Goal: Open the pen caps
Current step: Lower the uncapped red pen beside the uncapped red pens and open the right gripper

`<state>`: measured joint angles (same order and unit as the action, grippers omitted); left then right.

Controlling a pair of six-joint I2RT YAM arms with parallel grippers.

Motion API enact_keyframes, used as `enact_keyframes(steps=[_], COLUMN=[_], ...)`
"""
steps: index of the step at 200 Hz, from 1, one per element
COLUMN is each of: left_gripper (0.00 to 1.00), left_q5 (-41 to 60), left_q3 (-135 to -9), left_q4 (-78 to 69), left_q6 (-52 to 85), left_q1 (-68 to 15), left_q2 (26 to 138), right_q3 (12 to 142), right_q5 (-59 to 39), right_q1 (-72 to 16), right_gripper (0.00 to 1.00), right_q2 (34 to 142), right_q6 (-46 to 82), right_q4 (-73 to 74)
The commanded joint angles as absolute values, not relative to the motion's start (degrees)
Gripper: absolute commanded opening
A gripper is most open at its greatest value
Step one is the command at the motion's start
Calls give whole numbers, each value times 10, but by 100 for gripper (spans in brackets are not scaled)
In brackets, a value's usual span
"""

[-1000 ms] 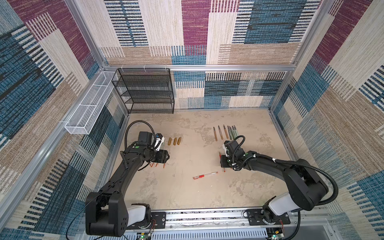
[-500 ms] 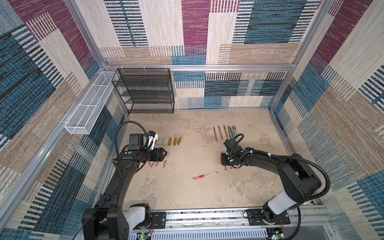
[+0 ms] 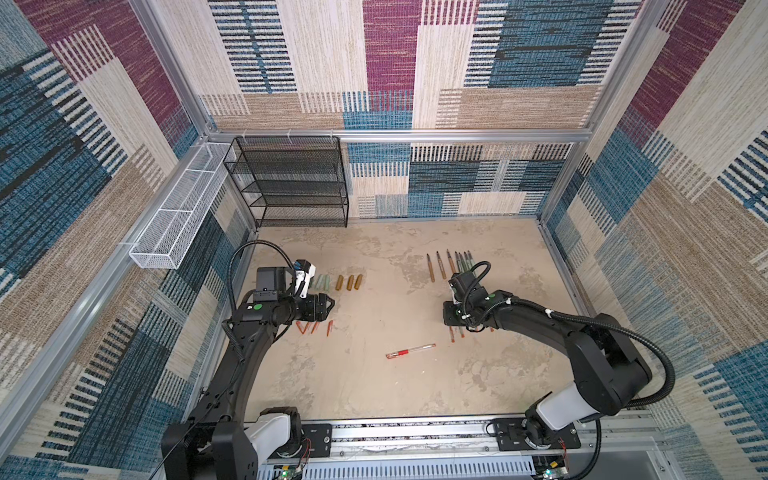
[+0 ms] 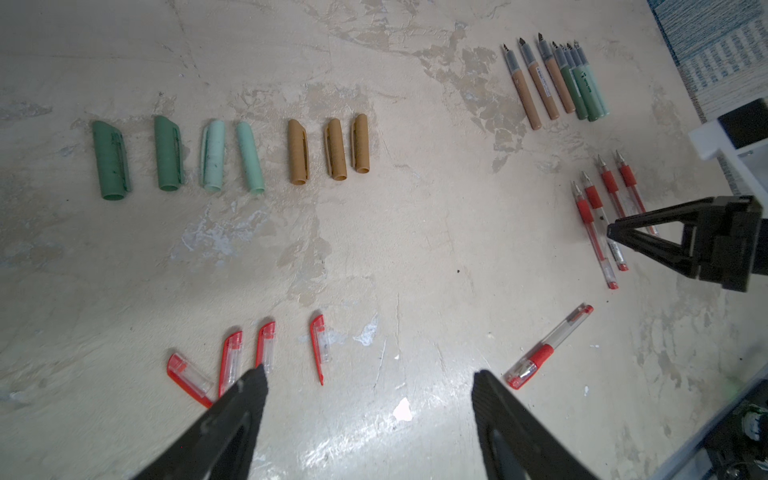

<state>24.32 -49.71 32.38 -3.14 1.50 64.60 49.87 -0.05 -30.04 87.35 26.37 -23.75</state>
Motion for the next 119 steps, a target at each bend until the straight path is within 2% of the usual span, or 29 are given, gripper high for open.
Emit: enact_keyframes(steps=[1, 34, 73, 119], left_gripper=[81, 82, 83, 83], left_q5=[251, 248, 243, 247], left_q3=[-500, -499, -501, -501], left_q4=[313, 313, 314, 312], left_q6=[-31, -33, -33, -33], left_q1=[16, 16, 17, 22], left_q2=[641, 636, 635, 636], right_q3=[501, 504, 514, 543], right_q5=[-15, -32, -94, -119], right_q1=[-301, -301, -302, -313], right_gripper=[37, 53, 55, 58], right_q2=[845, 815, 809, 843], right_q6=[255, 201, 102, 0], right_q4=[-240, -240, -236, -273])
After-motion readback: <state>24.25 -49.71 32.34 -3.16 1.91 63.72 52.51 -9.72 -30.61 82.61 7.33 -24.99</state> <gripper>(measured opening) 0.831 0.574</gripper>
